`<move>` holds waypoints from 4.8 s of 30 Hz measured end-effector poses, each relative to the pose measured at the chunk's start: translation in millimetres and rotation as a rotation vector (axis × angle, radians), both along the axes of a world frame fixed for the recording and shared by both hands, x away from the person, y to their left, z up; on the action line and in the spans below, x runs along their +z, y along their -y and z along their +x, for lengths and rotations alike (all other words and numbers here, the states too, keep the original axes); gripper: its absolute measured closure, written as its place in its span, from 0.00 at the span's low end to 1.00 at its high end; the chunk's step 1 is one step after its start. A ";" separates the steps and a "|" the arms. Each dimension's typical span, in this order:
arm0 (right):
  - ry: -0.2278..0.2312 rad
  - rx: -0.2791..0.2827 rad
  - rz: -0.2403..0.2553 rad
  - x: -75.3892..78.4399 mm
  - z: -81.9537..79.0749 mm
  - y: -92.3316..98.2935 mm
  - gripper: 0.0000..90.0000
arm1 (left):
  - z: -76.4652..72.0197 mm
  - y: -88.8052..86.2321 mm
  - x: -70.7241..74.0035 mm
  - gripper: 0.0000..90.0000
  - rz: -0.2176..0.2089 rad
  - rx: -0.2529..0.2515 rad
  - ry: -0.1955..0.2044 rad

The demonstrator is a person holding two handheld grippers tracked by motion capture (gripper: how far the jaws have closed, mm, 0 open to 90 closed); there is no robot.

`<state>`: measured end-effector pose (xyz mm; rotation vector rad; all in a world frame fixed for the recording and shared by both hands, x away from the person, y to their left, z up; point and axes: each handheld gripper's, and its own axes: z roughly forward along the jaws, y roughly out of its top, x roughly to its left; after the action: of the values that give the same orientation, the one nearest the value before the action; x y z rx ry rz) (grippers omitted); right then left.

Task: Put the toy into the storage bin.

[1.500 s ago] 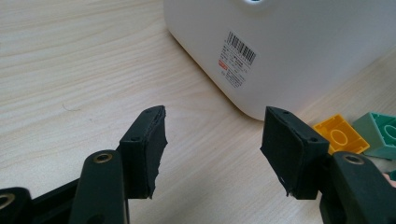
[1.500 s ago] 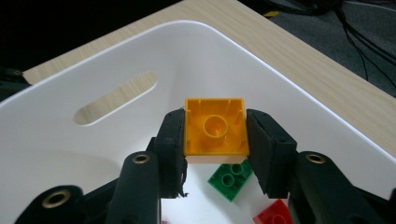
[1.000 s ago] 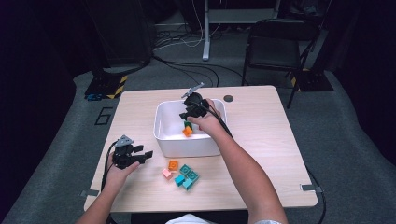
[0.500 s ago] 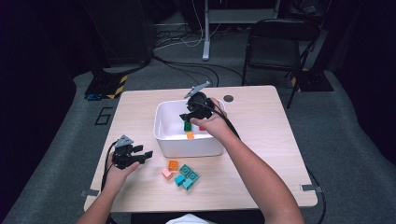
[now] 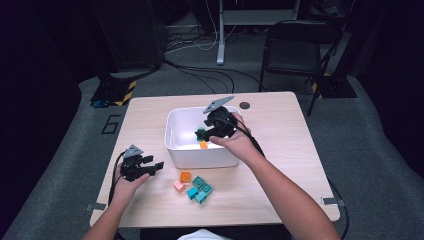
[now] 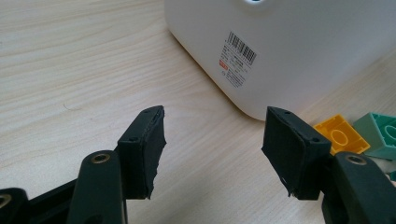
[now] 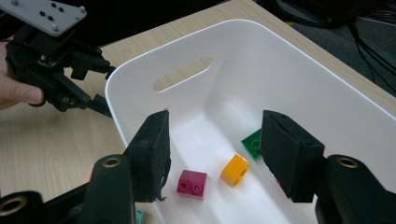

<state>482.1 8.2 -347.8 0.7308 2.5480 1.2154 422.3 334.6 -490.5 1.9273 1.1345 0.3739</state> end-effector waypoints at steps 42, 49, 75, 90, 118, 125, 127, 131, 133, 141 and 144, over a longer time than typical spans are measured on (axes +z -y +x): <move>0.007 0.066 0.047 -68.2 -88.8 26.4 0.45 | 0.0 -0.2 -0.8 0.42 0.008 0.004 -0.001; 0.011 0.056 0.023 -88.7 -92.1 24.4 0.46 | 0.4 -0.4 -0.9 0.42 0.003 0.009 0.001; -0.031 0.043 -0.079 -148.8 -94.5 5.9 0.47 | 0.0 -2.0 0.2 0.42 0.009 0.000 -0.005; -0.036 0.022 -0.085 -150.5 -93.0 15.0 0.52 | 0.1 -2.2 0.1 0.42 0.009 -0.002 -0.005; -0.074 0.068 -0.124 -154.9 -93.4 11.6 0.64 | 0.0 -2.4 0.2 0.42 0.008 -0.001 -0.005; -0.072 0.082 -0.100 -141.5 -96.3 13.0 0.64 | -0.1 -1.3 -0.1 0.42 0.007 0.003 -0.004; -0.075 0.079 -0.093 -136.8 -97.1 13.8 0.64 | -0.1 -1.3 -0.4 0.42 0.004 0.006 -0.004; -0.064 0.090 -0.084 -126.8 -97.0 15.5 0.64 | -0.1 -0.3 -1.2 0.42 0.000 0.012 0.003; -0.068 0.089 -0.080 -120.7 -98.1 16.0 0.64 | 0.1 -0.3 -1.3 0.42 0.000 0.010 0.003; -0.058 0.109 -0.062 -93.9 -98.6 20.5 0.64 | -0.2 -0.6 -0.7 0.42 0.004 0.009 -0.004; -0.058 0.116 -0.056 -84.9 -97.7 22.1 0.64 | -0.3 -0.9 -0.5 0.42 0.006 0.009 -0.004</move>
<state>384.5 -13.9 -432.6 0.6234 2.6939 1.1679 422.1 335.5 -491.1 1.9292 1.1459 0.3785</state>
